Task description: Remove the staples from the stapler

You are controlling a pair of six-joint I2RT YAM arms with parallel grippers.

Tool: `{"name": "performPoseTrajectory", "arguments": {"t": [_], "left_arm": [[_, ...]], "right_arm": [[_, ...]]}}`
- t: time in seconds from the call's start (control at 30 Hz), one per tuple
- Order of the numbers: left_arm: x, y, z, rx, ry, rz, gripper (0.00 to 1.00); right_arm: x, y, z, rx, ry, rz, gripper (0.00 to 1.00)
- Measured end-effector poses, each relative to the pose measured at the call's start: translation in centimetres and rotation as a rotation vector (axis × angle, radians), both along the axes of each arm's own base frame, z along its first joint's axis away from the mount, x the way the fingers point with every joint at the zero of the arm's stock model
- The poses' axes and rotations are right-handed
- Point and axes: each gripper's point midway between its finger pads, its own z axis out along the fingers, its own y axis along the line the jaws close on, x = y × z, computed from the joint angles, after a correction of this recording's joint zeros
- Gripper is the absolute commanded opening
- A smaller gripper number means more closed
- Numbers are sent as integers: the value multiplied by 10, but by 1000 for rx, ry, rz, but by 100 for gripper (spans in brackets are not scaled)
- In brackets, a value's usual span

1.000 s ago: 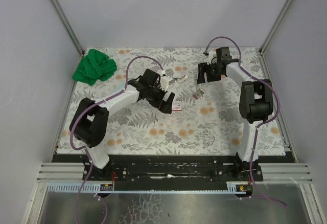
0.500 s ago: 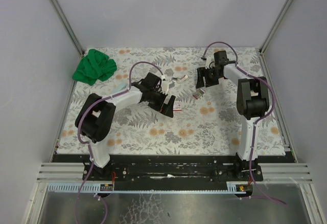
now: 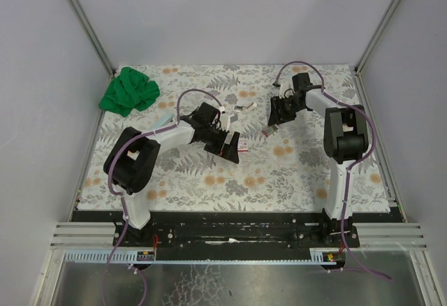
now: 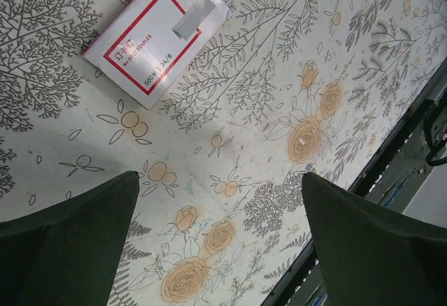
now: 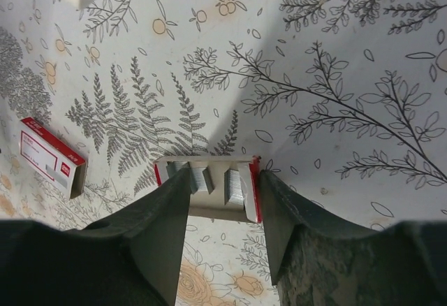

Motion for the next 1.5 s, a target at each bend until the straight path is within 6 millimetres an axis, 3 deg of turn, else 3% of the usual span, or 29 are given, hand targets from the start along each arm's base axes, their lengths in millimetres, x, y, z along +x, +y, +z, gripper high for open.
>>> {"name": "performPoseTrajectory", "arguments": {"t": [0.9,1.5], "left_arm": [[2,0,-6,-13,48,37,100],[8,4,-5,-15,45,62,100]], "right_arm": [[-45,5,-5,11,4,84,31],[-53,5,-6,-26,-25,114,26]]}}
